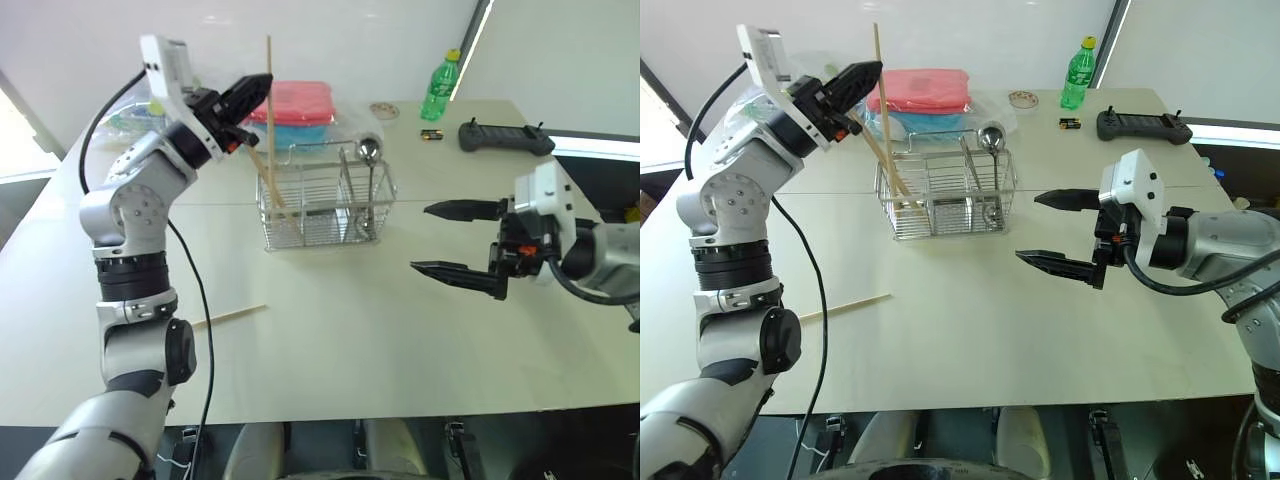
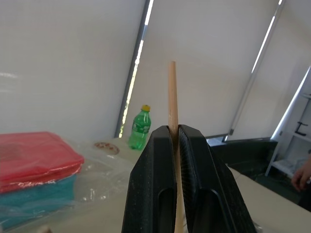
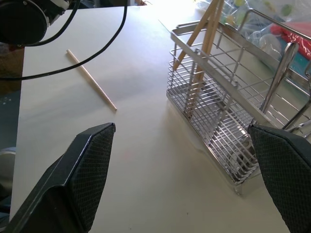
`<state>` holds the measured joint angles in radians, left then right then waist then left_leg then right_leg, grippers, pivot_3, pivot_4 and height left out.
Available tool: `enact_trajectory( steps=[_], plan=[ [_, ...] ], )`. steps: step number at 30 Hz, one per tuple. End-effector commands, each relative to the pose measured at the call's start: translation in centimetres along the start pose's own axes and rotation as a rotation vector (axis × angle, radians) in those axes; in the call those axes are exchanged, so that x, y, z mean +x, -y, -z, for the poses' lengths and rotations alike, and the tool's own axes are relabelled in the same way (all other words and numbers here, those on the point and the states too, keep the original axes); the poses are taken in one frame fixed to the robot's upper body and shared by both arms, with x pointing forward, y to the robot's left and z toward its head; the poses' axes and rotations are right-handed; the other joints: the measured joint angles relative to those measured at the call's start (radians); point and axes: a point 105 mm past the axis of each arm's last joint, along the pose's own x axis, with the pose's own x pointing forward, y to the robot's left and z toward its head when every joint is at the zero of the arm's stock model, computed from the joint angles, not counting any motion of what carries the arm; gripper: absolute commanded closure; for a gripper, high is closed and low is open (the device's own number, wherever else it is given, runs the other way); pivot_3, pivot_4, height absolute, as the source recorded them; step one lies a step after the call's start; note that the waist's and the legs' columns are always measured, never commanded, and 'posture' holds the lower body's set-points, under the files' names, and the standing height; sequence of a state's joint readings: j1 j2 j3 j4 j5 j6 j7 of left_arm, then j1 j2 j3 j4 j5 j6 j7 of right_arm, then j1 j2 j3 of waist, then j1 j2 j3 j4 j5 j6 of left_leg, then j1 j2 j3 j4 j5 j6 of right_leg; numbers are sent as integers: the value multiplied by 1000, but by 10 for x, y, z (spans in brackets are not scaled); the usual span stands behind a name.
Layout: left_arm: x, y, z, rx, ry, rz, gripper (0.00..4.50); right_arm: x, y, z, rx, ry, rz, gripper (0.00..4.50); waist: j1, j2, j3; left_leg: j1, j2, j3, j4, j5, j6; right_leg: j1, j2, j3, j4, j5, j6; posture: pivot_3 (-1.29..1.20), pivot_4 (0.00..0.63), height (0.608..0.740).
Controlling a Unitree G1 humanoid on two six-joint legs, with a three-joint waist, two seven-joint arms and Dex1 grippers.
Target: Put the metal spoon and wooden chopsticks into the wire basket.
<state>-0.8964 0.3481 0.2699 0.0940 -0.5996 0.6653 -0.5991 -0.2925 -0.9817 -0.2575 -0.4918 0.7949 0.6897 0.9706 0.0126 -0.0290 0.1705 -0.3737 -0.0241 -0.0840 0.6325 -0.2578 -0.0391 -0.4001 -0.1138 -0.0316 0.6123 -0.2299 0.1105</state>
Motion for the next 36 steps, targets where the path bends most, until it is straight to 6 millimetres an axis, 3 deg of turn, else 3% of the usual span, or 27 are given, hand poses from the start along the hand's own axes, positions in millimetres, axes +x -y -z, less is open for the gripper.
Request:
enact_trajectory(
  steps=[1, 13, 17, 23, 27, 33, 36],
  plan=[
    [1, 8, -7, 52, 19, 29, 4454, -5, -3, -12, -41, 35, 9, 0, 0, 0, 0, 0, 0, 0, 0, 0, 0, 0, 0, 0, 0, 0, 0, 0, 150, 692],
    [-1, 2, -18, 82, 38, 7, 4454, -3, 0, -12, -38, 45, 16, 0, 0, 0, 0, 0, 0, 0, 0, 0, 0, 0, 0, 0, 0, 0, 0, 0, 150, 692],
    [-4, 8, -11, 66, 35, 20, 2968, -3, 1, -13, -35, 49, 16, 0, 0, 0, 0, 0, 0, 0, 0, 0, 0, 0, 0, 0, 0, 0, 0, 0, 150, 692],
    [-6, 14, -12, 62, 80, 24, 18, -2, 4, -14, -29, 54, 14, 0, 0, 0, 0, 0, 0, -1, 0, 0, 0, 0, 0, 0, 0, 0, 0, 0, 150, 692],
    [-7, 14, -12, 74, 79, 14, 18, -2, 6, -14, -30, 47, 15, 0, 0, 0, 0, 0, 0, -1, 0, 0, 0, 0, 0, 0, 0, 0, 0, 0, 150, 692],
    [-13, 27, -55, 93, 75, 94, 18, -1, 7, -12, -28, 42, 17, 0, -3, -1, 1, -1, 0, -1, 0, 0, 0, -1, 1, 0, 0, 0, 0, 0, 150, 692],
    [-26, 46, -82, 164, -55, 244, 18, 0, 7, -8, -25, 37, 16, 0, -6, -1, 1, -1, 0, -1, -1, 0, 0, -1, 1, 0, 0, 0, 0, 0, 150, 692]
  ],
)
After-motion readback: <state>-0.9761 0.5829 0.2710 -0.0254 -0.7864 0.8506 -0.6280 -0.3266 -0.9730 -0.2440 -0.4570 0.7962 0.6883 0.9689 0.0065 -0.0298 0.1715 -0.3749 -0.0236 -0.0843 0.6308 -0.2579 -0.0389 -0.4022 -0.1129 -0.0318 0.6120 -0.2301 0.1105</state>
